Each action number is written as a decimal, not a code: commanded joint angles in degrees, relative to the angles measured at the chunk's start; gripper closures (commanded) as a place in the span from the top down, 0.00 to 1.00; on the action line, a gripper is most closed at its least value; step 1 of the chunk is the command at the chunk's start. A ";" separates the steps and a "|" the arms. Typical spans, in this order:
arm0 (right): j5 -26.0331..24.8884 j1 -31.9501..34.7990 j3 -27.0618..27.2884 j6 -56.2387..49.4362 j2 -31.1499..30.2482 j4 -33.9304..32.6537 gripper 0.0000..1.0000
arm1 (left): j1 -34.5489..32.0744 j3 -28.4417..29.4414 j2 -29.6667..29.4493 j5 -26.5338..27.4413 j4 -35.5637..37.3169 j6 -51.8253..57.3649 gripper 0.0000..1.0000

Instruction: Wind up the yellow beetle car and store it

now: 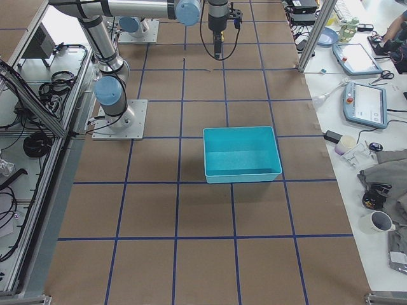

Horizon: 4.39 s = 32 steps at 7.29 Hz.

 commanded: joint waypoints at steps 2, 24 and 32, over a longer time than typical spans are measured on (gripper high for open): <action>0.06 0.06 0.00 0.00 -0.07 -0.47 1.00 | 0.14 0.11 0.14 -1.12 -1.29 1.23 1.00; 0.15 0.23 0.09 0.44 0.19 -0.38 1.00 | 1.72 -14.89 -3.97 1.43 12.62 72.69 1.00; 0.15 0.23 0.26 0.35 0.01 -0.38 1.00 | 5.50 -20.54 -17.60 -1.46 31.73 103.63 0.97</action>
